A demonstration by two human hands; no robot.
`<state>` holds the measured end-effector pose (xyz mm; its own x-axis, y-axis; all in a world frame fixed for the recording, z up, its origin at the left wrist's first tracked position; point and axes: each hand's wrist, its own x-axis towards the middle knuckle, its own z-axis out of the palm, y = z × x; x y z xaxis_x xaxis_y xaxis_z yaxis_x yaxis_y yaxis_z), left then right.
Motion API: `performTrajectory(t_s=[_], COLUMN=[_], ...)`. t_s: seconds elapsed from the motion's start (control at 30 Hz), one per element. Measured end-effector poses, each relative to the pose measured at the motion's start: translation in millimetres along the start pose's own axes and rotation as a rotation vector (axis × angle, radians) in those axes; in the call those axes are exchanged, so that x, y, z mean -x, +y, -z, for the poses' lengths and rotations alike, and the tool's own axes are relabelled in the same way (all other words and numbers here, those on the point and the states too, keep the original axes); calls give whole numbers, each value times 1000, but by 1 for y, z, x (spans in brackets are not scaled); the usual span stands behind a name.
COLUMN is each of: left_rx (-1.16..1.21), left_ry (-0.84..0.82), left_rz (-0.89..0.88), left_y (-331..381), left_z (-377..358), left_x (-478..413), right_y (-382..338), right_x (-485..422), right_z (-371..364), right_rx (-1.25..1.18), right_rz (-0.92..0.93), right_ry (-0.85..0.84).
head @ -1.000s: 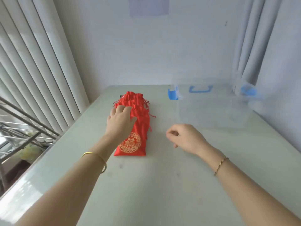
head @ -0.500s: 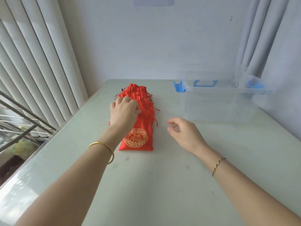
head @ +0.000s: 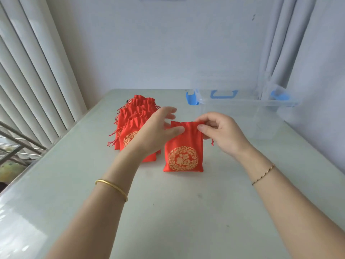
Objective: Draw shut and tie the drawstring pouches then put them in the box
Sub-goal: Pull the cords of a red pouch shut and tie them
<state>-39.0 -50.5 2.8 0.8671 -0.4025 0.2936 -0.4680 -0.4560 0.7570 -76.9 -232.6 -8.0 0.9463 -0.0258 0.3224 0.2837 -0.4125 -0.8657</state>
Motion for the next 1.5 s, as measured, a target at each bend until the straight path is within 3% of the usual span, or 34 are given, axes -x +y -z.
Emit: performTrajectory(t_s=[0.17, 0.37, 0.57, 0.9, 1.5], left_rx=[18, -37, -48, -2, -147], left_ry=[-50, -7, -64, -173, 36], left_rz=[21, -22, -45, -89, 86], left_y=[-13, -24, -22, -12, -28], left_z=[-8, -4, -6, -6, 10], left_x=[-16, -24, -24, -21, -24], right_y=[13, 25, 27, 35, 25], right_x=[-12, -21, -29, -26, -24], right_z=[18, 34, 38, 29, 64], right_rx=[-6, 71, 136, 86, -97], right_rz=[-15, -169, -185, -315, -290], right_ry=[5, -114, -97, -273, -138])
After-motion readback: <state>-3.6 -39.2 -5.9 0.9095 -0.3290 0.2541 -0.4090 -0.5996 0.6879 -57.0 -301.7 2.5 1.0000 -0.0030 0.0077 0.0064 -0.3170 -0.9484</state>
